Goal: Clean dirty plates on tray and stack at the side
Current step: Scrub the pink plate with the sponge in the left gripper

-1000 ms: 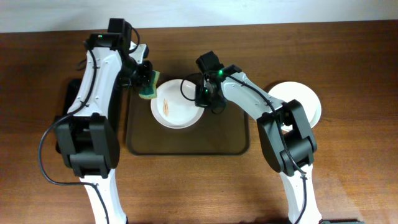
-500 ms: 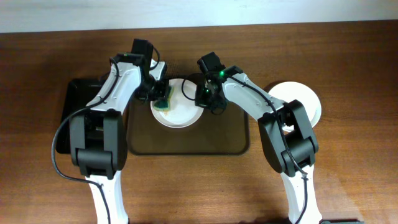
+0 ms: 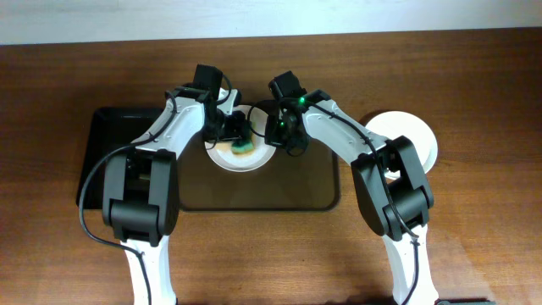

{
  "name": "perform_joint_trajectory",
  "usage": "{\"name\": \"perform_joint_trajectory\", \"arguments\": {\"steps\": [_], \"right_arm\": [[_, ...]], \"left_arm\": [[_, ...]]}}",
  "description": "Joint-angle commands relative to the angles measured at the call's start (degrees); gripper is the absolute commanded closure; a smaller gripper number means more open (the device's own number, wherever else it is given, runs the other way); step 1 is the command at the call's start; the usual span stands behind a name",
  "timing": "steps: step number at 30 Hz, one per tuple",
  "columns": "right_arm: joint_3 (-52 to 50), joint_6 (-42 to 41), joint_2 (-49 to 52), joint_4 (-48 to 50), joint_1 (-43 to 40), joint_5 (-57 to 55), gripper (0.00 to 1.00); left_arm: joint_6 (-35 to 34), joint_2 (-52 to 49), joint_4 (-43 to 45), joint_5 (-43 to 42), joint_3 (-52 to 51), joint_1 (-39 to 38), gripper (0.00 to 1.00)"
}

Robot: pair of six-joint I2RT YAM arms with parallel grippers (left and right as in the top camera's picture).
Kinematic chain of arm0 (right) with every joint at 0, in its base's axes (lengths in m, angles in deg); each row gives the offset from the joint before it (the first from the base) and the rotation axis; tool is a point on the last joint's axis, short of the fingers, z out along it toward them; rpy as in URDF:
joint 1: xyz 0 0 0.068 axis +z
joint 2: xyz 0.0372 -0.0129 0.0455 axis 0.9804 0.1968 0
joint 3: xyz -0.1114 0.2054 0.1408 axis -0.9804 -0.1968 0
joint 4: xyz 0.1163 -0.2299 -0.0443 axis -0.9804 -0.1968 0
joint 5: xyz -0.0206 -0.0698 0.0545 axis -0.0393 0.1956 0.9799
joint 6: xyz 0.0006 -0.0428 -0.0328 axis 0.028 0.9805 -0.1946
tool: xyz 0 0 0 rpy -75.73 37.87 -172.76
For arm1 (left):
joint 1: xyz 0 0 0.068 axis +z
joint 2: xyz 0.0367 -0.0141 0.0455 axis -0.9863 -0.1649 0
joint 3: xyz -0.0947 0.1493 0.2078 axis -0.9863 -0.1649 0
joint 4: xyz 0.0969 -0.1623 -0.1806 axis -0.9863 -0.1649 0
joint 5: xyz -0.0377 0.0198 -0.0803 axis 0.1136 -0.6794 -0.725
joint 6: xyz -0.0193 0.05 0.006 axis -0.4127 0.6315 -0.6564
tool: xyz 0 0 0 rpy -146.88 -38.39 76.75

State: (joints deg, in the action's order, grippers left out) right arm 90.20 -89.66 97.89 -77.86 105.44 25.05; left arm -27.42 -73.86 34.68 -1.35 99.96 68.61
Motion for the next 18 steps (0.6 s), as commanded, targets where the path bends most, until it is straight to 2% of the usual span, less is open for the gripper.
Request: {"name": "perform_joint_trajectory", "arguments": {"steps": [1,3,6,8,10,13,16,18], "right_arm": [[-2.3,0.4,1.6,-1.2,0.2,-2.3,0.96],[-2.3,0.4,1.6,-1.2,0.2,-2.3,0.96],[-2.3,0.4,1.6,-1.2,0.2,-2.3,0.96],[-2.3,0.4,1.6,-1.1,0.2,-2.3,0.96],[-2.3,0.4,1.6,-1.0,0.2,-2.3,0.96],[-2.3,0.4,1.6,-1.0,0.2,-2.3,0.96],[-2.3,0.4,1.6,-1.0,0.2,-2.3,0.96],[-2.3,0.4,1.6,-1.0,0.2,-2.3,0.96]], "left_arm": [[-0.9,0.0,2.1,23.1,-0.2,0.8,0.99],[-0.9,0.0,-0.9,26.0,-0.2,0.8,0.99],[-0.9,0.0,-8.4,25.7,0.3,0.8,0.99],[-0.6,0.0,-16.8,21.8,1.6,0.8,0.99],[4.9,0.0,-20.2,8.4,2.2,0.8,0.99],[8.7,0.0,-17.5,-7.7,2.2,0.8,0.99],[8.5,0.0,-9.1,-9.7,2.2,0.8,0.99],[6.4,0.0,-5.0,-4.7,2.2,0.8,0.99]]}}
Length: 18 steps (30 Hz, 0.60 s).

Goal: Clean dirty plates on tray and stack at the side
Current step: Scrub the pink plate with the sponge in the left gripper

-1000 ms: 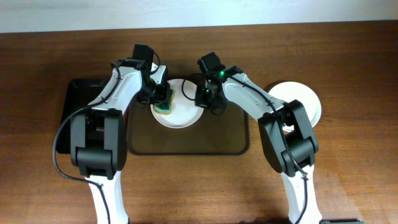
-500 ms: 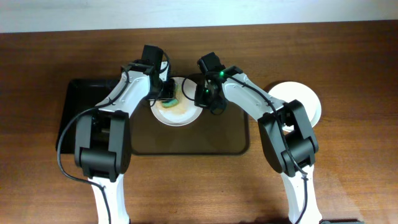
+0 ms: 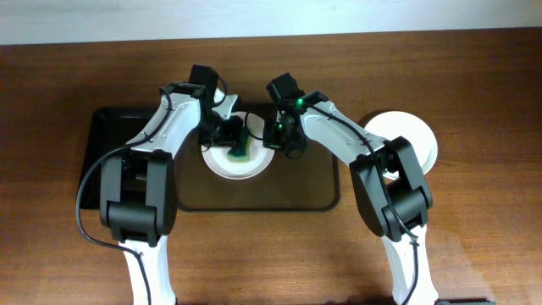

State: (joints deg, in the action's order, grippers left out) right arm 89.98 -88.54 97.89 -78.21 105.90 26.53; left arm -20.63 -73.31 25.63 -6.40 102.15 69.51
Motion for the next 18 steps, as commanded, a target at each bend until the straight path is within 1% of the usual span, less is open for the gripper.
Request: {"name": "perform_joint_trajectory", "arguments": {"steps": [1,2,4,5,6,7,9,11,13,14,15,16,18], "right_arm": [[-2.0,-0.7,1.6,-0.6,-0.3,-3.7,0.96],[-2.0,-0.7,1.6,-0.6,-0.3,-3.7,0.96],[-2.0,-0.7,1.6,-0.6,-0.3,-3.8,0.96],[-2.0,-0.7,1.6,-0.6,-0.3,-3.8,0.96],[-2.0,-0.3,1.6,-0.6,-0.3,-3.8,0.96],[-2.0,-0.2,1.6,-0.6,-0.3,-3.8,0.96],[-2.0,-0.3,1.6,-0.6,-0.3,-3.7,0.96],[-2.0,-0.3,1.6,-0.4,-0.3,-3.7,0.96],[-2.0,-0.3,1.6,-0.4,-0.3,-3.7,0.96],[-2.0,-0.3,1.6,-0.4,-0.3,-3.7,0.96],[-2.0,-0.3,1.6,-0.4,-0.3,-3.7,0.96],[-2.0,-0.3,1.6,-0.4,-0.3,-3.7,0.96],[-2.0,-0.3,1.6,-0.4,-0.3,-3.7,0.96]], "left_arm": [[-2.5,-0.5,6.0,5.5,0.0,-0.1,0.99],[-4.2,-0.5,8.7,11.6,0.0,-0.1,0.99],[-4.2,-0.5,12.3,18.1,0.0,-0.1,0.99],[-5.9,-0.5,12.3,22.2,0.0,-0.1,0.99],[-8.7,-0.5,9.6,26.6,0.0,-0.1,0.99],[-9.0,-0.5,7.9,27.5,0.0,-0.1,0.99],[-9.0,-0.5,0.6,27.1,0.0,-0.1,0.99],[-9.0,-0.5,-5.7,23.8,0.0,-0.1,0.99],[-5.4,-0.5,-9.9,12.2,0.0,-0.1,0.99],[-3.6,-0.5,-10.1,6.2,0.0,-0.1,0.99],[-2.8,-0.5,-8.7,-2.8,0.0,-0.3,0.99],[-2.8,-0.5,-7.1,-4.6,0.0,-0.5,0.99],[-2.8,-0.5,-3.0,-5.1,0.0,-1.1,0.99]]}}
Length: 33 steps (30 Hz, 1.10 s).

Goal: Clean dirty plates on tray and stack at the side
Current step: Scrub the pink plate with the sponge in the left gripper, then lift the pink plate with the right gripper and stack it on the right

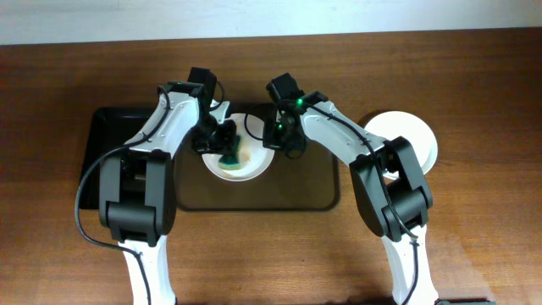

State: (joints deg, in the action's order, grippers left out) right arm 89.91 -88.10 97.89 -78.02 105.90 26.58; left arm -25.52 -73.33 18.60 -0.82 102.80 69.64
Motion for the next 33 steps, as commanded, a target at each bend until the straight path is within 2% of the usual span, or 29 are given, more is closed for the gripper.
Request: {"name": "perform_joint_trajectory", "arguments": {"steps": [1,4,8,11,16,19,21,26,33], "right_arm": [[-2.0,-0.7,1.6,-0.6,-0.3,-3.8,0.96],[-2.0,-0.7,1.6,-0.6,-0.3,-3.8,0.96],[-2.0,-0.7,1.6,-0.7,-0.3,-3.5,0.96],[-1.9,-0.3,1.6,-0.9,-0.3,-2.7,0.96],[-1.8,5.6,-3.4,-3.7,-0.3,-3.9,0.96],[-1.8,6.8,-10.6,-9.3,-0.3,-16.0,0.96],[-1.8,10.0,-16.4,-11.8,-0.2,-23.0,0.96],[-1.8,10.5,-25.6,-15.5,2.3,-42.1,0.96],[-1.9,8.0,-25.8,-18.7,13.9,-75.3,0.96]], "left_arm": [[1.8,-0.5,6.3,-10.2,-0.7,-1.4,0.99],[-4.3,-0.5,12.5,-1.0,-0.7,-1.0,0.99],[-4.4,-0.5,15.1,0.5,0.3,2.1,0.99],[-5.9,-0.5,11.2,0.3,4.3,7.3,0.99],[-4.1,-0.5,-2.7,-2.3,14.1,10.7,0.98],[-2.3,-0.5,-6.5,-2.2,15.3,10.6,0.98],[-2.2,-0.5,-7.0,-1.6,15.3,10.7,0.98],[-2.1,-0.5,-6.8,-1.6,15.3,10.7,0.98],[-2.1,-0.5,-6.8,-1.0,15.3,10.7,0.98]]}}
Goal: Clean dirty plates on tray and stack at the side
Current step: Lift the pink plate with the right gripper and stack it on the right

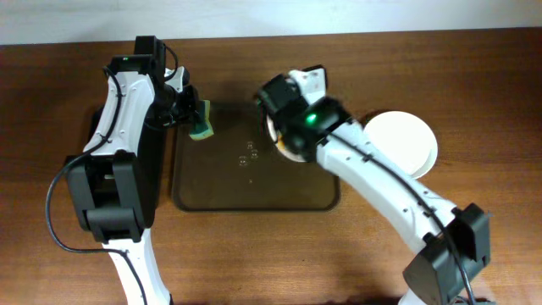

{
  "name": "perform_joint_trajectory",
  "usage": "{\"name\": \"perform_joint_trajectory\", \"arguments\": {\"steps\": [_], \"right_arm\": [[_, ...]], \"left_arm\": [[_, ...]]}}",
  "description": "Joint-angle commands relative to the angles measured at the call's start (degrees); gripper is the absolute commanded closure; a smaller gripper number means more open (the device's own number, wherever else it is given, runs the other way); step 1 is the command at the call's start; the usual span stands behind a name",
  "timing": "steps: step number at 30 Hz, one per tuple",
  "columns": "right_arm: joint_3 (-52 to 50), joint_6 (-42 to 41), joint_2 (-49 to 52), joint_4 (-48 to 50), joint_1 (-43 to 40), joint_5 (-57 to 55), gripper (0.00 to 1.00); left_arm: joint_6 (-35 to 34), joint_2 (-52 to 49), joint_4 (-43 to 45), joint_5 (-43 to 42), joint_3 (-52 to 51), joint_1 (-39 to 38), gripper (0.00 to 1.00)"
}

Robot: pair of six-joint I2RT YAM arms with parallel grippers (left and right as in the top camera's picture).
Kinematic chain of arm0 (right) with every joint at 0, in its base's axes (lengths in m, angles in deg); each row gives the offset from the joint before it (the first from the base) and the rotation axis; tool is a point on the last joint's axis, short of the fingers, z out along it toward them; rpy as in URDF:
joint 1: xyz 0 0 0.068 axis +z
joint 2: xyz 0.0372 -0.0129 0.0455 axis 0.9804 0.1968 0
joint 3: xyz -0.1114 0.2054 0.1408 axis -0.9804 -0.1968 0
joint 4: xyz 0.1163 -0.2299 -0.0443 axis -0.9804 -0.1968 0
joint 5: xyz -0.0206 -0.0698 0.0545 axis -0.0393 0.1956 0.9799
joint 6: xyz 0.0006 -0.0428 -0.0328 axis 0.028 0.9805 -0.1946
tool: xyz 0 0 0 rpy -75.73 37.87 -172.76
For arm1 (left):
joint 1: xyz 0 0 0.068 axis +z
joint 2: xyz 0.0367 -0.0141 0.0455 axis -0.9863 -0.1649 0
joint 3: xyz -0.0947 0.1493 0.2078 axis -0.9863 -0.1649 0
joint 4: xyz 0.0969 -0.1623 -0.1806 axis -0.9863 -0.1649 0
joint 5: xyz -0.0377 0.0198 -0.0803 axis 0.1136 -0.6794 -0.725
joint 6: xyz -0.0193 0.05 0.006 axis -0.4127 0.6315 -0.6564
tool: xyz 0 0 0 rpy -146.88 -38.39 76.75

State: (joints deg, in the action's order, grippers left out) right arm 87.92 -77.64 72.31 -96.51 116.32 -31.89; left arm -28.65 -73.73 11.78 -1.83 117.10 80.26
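Note:
My left gripper [191, 117] is shut on a green and yellow sponge [203, 126] over the left edge of the dark tray [254, 193]. High above the tray's back right part, my right gripper [279, 134] holds a white plate [293, 154]. Most of that plate is hidden under the wrist. A clean white plate [408, 141] lies on the table to the right of the tray.
A few small specks or droplets [247, 158] lie on the tray floor where the plate stood. A second black tray [91, 135] shows at the far left behind my left arm. Brown wooden table all around.
The sponge has left the plate and now sits at the tray's left edge in my left gripper. My right gripper has raised the plate off the tray and shifted it right.
The plate lay on the back of the tray with my right gripper at its right rim. My left gripper held the sponge on the plate at slightly different spots at each moment. Now the sponge is off to the left and the plate is lifted.

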Motion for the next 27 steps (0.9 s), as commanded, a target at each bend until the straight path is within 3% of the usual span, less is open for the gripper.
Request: {"name": "perform_joint_trajectory", "arguments": {"steps": [1,11,18,22,27], "right_arm": [[0.1,-3.7,-0.3,-0.5,5.1,-20.5,0.96],[0.1,-5.4,-0.3,-1.4,13.5,-46.6,0.96],[0.1,-5.6,-0.3,-1.5,15.0,-46.3,0.96],[0.2,-5.6,-0.6,-1.5,12.3,-28.0,0.96],[0.2,-5.5,-4.7,-0.1,-1.2,12.3,0.96]], "left_arm": [[1.0,-0.1,0.0,0.0,1.0,0.0,0.98],[1.0,-0.1,0.0,0.0,1.0,0.0,0.98],[1.0,-0.1,0.0,0.0,1.0,0.0,0.98],[1.0,-0.1,0.0,0.0,1.0,0.0,0.98],[1.0,-0.1,0.0,0.0,1.0,0.0,0.98]]}}
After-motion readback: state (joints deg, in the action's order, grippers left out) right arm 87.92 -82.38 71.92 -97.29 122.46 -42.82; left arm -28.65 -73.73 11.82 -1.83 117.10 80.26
